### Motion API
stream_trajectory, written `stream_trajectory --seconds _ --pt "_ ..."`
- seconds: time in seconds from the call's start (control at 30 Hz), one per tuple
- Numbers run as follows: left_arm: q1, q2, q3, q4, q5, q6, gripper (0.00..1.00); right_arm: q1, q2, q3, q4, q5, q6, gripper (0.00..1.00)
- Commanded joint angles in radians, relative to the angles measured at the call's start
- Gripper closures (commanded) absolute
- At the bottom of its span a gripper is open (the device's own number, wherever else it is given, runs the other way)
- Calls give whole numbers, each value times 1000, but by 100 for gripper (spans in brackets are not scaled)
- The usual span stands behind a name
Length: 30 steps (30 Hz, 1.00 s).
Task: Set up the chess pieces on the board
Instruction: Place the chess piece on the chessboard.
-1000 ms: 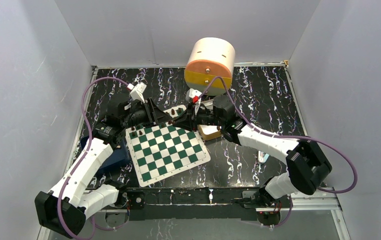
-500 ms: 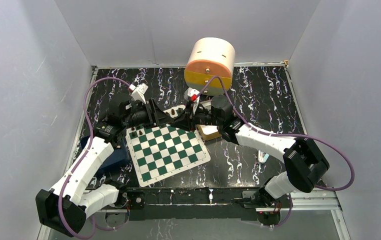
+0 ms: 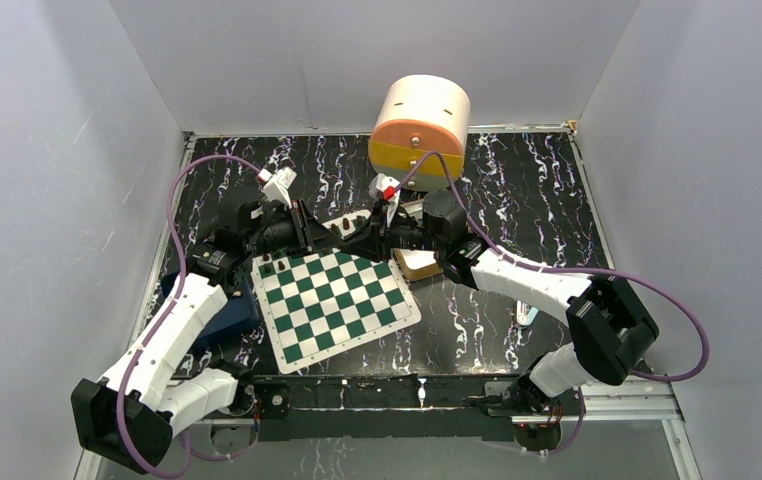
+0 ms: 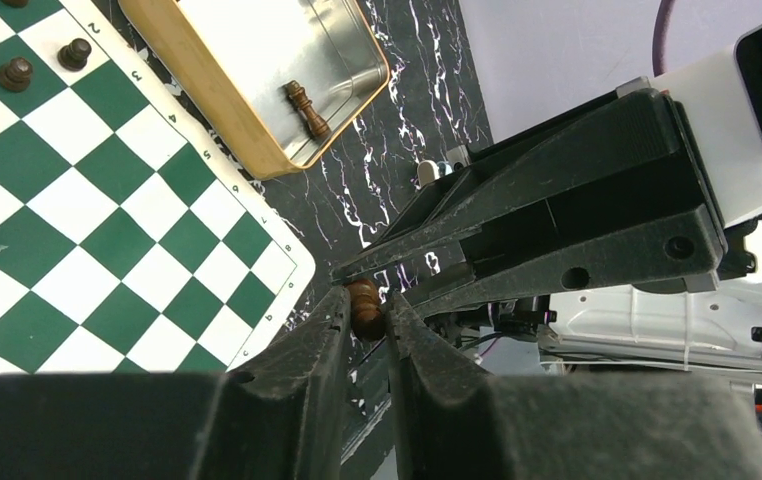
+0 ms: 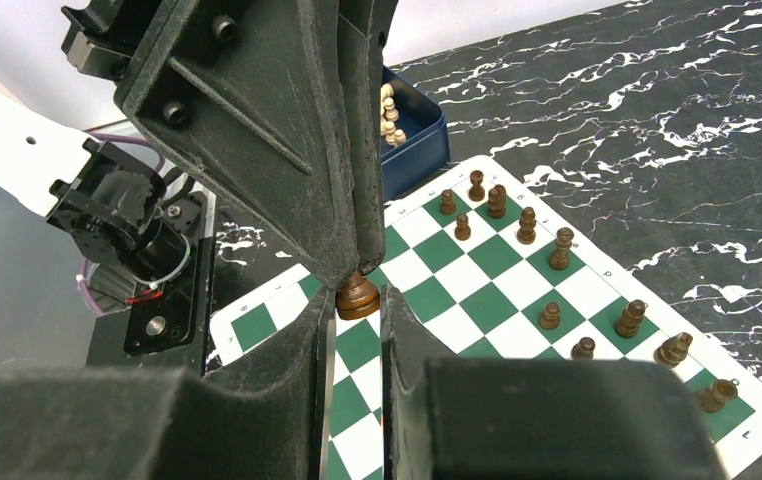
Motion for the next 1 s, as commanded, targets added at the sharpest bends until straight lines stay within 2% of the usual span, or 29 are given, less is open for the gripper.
stream_trajectory --seconds 0.0,0.1,0.2,0.27,0.37,0.47,0.6,0.63,0.7,0.97 --pt "2 -13 21 9 44 -4 85 6 -10 24 77 14 24 79" --pt "2 -16 21 2 40 -2 85 6 -12 20 77 18 25 79" --pt "2 -15 30 -18 25 16 90 6 -13 14 78 16 25 78" --pt "2 -11 44 -49 -1 39 94 6 -14 11 70 13 23 73" --pt "1 -3 69 -100 -61 85 94 6 -29 -4 56 26 18 57" --pt "1 7 99 -157 -145 136 92 5 -66 -45 60 52 -3 48" --pt "2 32 122 -215 -260 201 92 4 -134 -90 32 87 -34 30" --pt "2 39 126 -223 -288 214 92 4 -152 -104 23 95 -43 24" --pt "2 57 123 -227 -357 234 92 4 -188 -120 -3 105 -68 3" --pt "2 193 126 -233 -559 326 91 4 -323 -161 -133 225 -66 1"
